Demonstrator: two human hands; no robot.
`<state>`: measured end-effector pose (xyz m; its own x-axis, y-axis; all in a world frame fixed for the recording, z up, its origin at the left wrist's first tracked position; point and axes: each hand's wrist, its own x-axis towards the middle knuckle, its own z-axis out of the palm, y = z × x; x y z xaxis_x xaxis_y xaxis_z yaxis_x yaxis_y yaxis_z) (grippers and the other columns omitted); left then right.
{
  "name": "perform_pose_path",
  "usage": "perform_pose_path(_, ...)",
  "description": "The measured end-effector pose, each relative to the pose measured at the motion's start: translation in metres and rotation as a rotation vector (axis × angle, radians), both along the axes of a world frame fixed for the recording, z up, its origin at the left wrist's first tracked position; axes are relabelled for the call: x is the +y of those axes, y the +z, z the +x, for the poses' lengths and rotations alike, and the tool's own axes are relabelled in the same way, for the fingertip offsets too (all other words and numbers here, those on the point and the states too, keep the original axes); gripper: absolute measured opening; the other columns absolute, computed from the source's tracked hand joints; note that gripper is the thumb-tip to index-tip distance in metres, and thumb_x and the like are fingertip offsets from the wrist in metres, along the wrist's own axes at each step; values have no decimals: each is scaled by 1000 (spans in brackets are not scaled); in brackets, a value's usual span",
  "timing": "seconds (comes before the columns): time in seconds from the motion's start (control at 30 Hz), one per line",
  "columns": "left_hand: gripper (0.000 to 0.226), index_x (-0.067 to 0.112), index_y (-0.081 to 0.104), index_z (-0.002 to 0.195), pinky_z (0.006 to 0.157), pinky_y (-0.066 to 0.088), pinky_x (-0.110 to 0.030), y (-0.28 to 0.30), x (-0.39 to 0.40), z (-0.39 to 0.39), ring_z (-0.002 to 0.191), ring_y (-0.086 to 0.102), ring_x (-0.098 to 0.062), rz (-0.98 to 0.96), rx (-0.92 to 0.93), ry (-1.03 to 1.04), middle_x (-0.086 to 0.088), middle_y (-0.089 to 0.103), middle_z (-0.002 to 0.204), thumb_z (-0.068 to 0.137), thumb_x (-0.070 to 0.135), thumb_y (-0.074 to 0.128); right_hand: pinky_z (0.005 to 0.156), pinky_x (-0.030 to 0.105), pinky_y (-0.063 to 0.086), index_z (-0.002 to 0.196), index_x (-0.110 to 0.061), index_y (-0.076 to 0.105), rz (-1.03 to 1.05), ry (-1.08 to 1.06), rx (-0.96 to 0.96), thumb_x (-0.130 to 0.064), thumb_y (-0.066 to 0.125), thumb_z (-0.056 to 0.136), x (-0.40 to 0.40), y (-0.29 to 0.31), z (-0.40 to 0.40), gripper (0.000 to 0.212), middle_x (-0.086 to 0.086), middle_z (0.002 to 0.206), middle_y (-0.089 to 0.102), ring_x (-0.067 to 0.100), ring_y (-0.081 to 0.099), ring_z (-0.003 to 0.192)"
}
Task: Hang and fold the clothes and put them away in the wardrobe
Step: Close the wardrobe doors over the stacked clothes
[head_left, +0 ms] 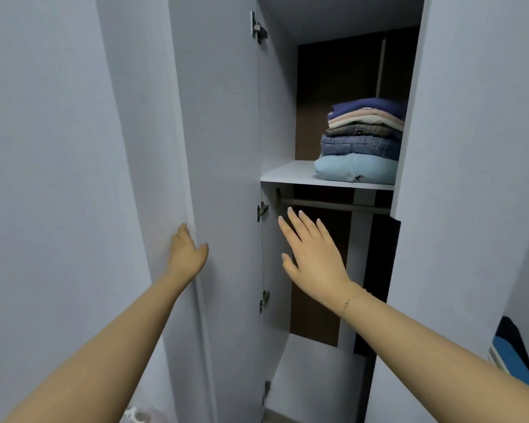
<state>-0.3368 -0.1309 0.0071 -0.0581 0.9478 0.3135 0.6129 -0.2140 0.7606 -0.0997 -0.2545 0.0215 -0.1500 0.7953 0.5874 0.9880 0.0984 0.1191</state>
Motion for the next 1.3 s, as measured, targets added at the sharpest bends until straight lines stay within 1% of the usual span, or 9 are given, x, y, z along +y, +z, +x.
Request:
perform_pose_path(0.13,57,6,32,130,93,39,-32,-12,11,13,119,51,-30,-126,-265,-81,-5,48,123,87,14,68,121,39,1,156,-20,14,-3,-20,16,-36,40,100,4,-5,5,64,5,164,7,22,4,151)
perform_pose_path(0.4,72,19,23,147,109,34,-35,-33,-27,52,135,37,-23,-51,-137,-399,-4,36,144,90,24,66,119,35,0,155,-22,20,-10,-96,105,-36,43,99,-1,-23,34,62,2,163,13,20,7,150)
perform_pose_path(0.5,88,25,0,155,117,29,-42,-37,-35,78,145,27,-23,-49,-1,-530,-4,19,160,93,32,62,120,35,3,155,-23,21,-20,-124,135,-36,44,99,-9,-26,53,61,1,163,13,19,8,150)
perform_pose_path(0.6,99,30,-21,151,113,31,-39,-39,-30,108,145,27,-25,-3,322,-614,-4,15,162,94,40,59,121,37,6,155,-22,20,-21,-177,154,-35,44,100,-18,-24,80,61,2,163,11,21,7,150)
perform_pose_path(0.73,104,36,-31,145,117,25,-46,-33,-12,152,147,17,-28,265,733,-535,-7,2,163,92,48,58,122,37,7,156,-21,15,-40,-251,136,-35,44,100,-29,-21,125,64,3,164,6,23,7,150)
perform_pose_path(0.83,115,37,-40,137,121,4,-48,-25,1,197,151,-6,-24,467,780,-509,-2,-22,161,88,50,63,123,38,6,156,-21,8,-39,-304,103,-38,44,100,-26,-15,169,69,4,164,0,24,4,151)
perform_pose_path(0.93,125,28,-44,137,120,-2,-51,-12,18,234,147,-22,-24,601,832,-439,-2,-34,156,82,59,64,122,40,4,156,-22,1,-32,-349,89,-41,49,99,-13,-11,203,77,3,164,-7,25,-1,151)
perform_pose_path(1.2,152,20,-55,127,113,-4,-66,-22,74,326,128,-52,-31,467,917,-381,-13,-57,138,63,65,76,118,61,4,148,-30,-26,-41,-401,-73,-66,53,85,71,-12,285,107,0,157,-31,26,-26,145)
perform_pose_path(1.3,150,22,-55,127,112,-7,-69,-22,98,350,127,-53,-31,480,951,-362,-14,-57,137,63,72,70,114,67,10,153,-28,-13,-39,-391,-108,-65,62,80,97,-22,307,112,5,161,-21,32,-19,147)
